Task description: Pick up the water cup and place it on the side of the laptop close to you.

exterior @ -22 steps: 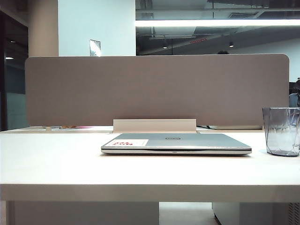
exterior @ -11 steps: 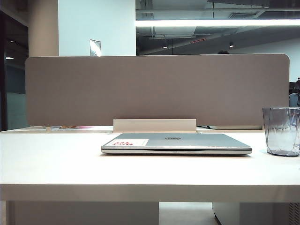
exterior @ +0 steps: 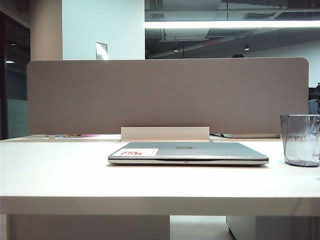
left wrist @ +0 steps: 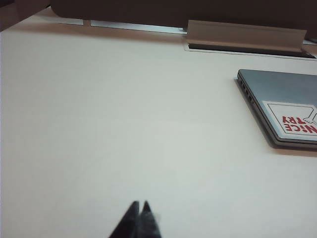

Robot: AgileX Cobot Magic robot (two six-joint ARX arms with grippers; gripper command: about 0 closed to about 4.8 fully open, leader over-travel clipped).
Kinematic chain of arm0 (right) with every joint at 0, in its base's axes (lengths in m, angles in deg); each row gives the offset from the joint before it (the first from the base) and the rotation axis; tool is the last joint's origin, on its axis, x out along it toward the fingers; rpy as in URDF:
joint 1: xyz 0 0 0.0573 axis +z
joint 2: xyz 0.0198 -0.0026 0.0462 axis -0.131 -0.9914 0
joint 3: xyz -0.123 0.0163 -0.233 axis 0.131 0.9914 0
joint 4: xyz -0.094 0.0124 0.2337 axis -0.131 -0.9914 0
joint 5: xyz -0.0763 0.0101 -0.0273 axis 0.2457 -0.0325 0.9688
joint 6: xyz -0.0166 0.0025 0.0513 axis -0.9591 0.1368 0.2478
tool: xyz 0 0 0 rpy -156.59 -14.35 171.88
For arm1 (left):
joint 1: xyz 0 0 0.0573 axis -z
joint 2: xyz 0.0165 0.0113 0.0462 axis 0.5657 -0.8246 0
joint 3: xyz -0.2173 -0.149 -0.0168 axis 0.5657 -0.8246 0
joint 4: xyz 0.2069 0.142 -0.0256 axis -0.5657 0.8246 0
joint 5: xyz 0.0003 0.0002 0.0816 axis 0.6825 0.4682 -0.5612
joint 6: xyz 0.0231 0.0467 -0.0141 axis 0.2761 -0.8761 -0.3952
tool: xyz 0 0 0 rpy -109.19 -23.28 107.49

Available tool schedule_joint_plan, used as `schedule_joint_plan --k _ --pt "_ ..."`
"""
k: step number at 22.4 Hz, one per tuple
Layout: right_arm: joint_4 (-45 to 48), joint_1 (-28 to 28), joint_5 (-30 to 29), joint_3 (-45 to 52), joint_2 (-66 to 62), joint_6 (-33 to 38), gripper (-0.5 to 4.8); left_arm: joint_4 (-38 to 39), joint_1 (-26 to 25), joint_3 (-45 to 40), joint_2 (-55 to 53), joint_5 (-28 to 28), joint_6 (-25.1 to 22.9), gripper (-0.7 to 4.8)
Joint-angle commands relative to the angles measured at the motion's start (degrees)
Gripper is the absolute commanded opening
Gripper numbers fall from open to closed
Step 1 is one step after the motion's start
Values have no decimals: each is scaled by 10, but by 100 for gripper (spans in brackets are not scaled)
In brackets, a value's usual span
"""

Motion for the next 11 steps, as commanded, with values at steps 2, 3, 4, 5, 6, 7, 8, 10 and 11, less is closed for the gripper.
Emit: schedule_joint_plan --k 2,3,4,5,6,7,8,10,11 --pt "58 -2 6 -18 -40 0 238 -2 0 2 -1 4 2 -3" --pt "58 -1 6 -22 -44 0 238 -2 0 2 -1 4 2 -3" --pt "58 -1 6 -33 -54 0 238 -2 0 2 -1 4 2 -3" --pt "59 -2 6 -38 -57 0 238 -3 0 2 -1 4 2 -3" --pt "59 -2 6 -44 -61 0 238 -3 0 2 -1 4 2 -3" --pt "58 -2 6 -50 -61 0 238 -3 0 2 -1 4 2 -3" --pt "57 -3 6 -54 -63 0 237 -2 0 2 -1 4 2 -3" --pt "57 -5 6 -67 -64 -1 211 -2 0 2 -1 4 2 -3" --pt "57 -6 6 -70 -64 -3 198 -1 0 2 -1 4 2 -3"
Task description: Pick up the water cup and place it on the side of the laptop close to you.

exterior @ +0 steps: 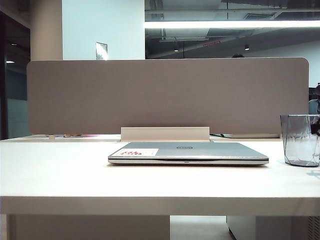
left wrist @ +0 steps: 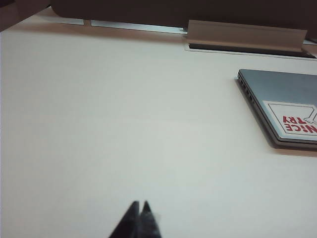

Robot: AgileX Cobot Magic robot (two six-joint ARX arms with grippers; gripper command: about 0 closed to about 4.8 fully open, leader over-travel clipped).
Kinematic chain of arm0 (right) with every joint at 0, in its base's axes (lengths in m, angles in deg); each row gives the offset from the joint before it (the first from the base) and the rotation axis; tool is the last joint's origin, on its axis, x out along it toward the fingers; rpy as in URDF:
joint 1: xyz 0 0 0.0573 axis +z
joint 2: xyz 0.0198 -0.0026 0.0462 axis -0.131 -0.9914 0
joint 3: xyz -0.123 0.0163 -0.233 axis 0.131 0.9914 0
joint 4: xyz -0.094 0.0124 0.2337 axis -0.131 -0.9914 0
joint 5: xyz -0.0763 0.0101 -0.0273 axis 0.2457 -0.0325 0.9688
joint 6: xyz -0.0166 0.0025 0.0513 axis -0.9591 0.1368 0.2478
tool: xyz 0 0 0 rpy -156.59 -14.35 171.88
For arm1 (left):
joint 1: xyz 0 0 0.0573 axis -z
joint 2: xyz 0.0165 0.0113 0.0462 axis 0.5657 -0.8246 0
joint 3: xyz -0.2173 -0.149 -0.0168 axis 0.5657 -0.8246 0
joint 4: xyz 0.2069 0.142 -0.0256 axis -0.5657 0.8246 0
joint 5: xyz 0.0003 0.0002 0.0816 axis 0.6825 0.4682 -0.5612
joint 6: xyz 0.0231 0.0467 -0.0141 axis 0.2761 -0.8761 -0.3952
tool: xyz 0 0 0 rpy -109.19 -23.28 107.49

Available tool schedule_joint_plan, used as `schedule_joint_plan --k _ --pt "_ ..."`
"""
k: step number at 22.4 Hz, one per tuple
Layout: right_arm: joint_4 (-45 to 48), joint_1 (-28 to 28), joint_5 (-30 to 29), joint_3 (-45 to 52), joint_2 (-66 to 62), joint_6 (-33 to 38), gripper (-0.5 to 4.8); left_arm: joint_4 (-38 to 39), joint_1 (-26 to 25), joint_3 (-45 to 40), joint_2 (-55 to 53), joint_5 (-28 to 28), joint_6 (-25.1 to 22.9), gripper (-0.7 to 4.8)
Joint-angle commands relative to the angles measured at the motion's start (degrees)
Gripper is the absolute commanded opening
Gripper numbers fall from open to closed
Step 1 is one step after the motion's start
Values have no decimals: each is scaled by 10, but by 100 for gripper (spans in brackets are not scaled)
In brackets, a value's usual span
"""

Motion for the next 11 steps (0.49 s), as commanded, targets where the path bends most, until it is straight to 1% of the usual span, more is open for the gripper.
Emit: schedule_joint_plan --k 1,11 --pt "7 -6 2 -15 1 -10 198 1 0 2 -1 3 2 -3" --pt "-7 -28 -1 -24 1 -12 198 2 0 2 -1 3 2 -3"
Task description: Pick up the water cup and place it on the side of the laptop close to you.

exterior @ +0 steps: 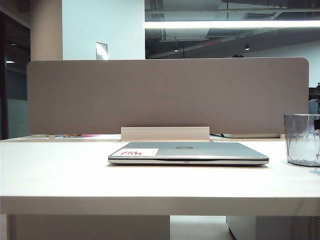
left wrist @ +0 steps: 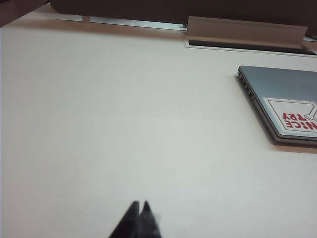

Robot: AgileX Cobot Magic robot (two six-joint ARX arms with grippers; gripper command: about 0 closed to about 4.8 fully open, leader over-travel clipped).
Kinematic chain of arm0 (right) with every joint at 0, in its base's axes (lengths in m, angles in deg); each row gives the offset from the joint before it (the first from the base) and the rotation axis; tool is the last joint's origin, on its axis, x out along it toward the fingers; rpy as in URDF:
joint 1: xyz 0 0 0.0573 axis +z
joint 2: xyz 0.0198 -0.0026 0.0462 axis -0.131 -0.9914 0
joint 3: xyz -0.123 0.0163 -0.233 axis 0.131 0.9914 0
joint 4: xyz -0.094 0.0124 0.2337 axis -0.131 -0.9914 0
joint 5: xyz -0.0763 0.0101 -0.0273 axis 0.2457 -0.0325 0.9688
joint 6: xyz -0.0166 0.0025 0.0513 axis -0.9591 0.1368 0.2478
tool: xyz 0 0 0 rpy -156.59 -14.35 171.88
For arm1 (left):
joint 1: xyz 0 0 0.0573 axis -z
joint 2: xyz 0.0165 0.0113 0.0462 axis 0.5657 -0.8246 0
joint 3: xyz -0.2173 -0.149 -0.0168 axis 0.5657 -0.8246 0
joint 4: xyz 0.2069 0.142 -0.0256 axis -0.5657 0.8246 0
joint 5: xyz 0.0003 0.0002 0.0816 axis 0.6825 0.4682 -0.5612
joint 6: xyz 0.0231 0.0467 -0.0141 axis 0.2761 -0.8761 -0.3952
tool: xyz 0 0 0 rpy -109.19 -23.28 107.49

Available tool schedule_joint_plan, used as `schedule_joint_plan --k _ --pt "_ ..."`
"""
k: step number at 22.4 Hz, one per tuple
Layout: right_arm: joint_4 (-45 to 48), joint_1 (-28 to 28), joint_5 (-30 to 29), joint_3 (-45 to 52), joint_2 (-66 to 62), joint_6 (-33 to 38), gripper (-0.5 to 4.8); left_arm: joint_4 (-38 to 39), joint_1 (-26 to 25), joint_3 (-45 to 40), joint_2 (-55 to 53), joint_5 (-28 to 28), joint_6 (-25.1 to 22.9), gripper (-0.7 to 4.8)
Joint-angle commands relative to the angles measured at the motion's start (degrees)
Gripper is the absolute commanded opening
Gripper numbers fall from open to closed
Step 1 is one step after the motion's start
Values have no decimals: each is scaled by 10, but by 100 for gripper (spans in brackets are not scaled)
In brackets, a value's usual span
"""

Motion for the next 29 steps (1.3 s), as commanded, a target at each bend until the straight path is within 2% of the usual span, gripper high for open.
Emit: schedule_joint_plan --k 1,6,8,17,20,25,29 --pt "7 -8 0 -1 0 -2 197 -4 0 2 0 3 2 -3" --pt "11 -9 -4 -7 -20 -2 196 -3 0 2 0 3 2 -3" --pt "11 -9 -4 -10 -27 -2 146 -3 0 2 0 3 2 -3" --pt "10 -12 -3 -32 -31 -2 138 6 0 2 0 3 2 -3" --pt "11 -12 -3 -34 -31 -3 75 6 0 2 0 3 2 -3" --pt "10 -12 -4 -34 -31 -16 46 6 0 2 0 3 2 -3" --pt "10 -12 -4 -33 -31 -16 -3 6 0 2 0 3 2 -3"
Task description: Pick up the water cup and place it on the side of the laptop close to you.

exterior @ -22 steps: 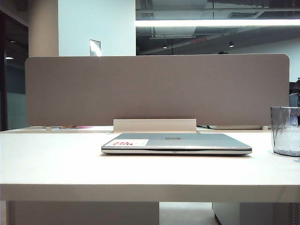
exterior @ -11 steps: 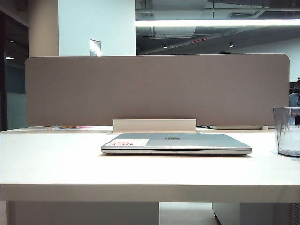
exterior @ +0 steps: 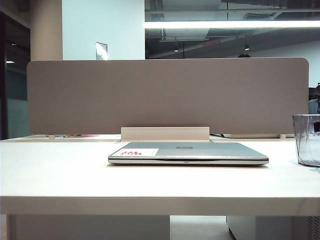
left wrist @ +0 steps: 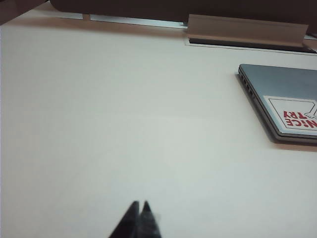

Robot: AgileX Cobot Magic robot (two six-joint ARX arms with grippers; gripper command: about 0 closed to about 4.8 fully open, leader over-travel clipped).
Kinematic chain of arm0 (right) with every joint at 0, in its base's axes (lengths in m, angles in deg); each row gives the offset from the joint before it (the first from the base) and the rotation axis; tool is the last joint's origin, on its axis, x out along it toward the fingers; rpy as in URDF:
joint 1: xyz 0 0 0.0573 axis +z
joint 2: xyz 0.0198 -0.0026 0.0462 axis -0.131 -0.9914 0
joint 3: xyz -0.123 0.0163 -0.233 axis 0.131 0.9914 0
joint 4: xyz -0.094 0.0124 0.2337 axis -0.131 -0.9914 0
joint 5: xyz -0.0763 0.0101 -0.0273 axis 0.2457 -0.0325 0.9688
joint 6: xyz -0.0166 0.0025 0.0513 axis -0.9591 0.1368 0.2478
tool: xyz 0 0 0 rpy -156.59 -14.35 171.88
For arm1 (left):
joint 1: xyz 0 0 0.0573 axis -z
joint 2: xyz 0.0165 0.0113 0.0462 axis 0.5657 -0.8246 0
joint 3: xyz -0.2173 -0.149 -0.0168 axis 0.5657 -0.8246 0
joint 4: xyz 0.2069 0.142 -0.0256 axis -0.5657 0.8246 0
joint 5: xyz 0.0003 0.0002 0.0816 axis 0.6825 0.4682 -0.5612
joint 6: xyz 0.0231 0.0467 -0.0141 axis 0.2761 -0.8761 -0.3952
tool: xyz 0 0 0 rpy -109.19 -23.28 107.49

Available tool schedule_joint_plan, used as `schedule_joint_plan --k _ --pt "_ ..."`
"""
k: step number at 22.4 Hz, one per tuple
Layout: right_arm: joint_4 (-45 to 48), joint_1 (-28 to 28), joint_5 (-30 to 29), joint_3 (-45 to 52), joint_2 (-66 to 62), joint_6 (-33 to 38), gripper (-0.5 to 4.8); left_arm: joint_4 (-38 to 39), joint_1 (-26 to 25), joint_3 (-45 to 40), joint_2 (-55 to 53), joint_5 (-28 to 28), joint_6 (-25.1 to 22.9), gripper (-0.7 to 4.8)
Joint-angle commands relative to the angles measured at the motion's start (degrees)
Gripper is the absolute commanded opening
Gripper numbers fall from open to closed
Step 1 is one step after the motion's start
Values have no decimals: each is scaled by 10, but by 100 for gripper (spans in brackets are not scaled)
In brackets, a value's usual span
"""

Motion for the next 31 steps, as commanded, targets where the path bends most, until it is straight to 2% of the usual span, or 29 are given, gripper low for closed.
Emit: schedule_joint_plan --k 1,8,13,22,24,28,31 --pt "7 -1 1 -1 2 -5 -3 2 0 2 0 2 2 -3" --pt "7 1 -26 8 12 -5 -3 2 0 2 0 2 2 -3" --pt "5 17 -49 36 75 -5 -3 2 0 2 0 2 2 -3" --pt "-84 151 -49 44 197 -3 -3 2 0 2 0 3 2 -3" --pt "-104 205 -42 43 214 0 -3 2 0 2 0 3 2 -3" --pt "-122 276 -41 43 214 17 -3 2 0 2 0 7 2 -3" --pt "-145 329 -5 42 213 17 -3 2 0 2 0 14 2 -3"
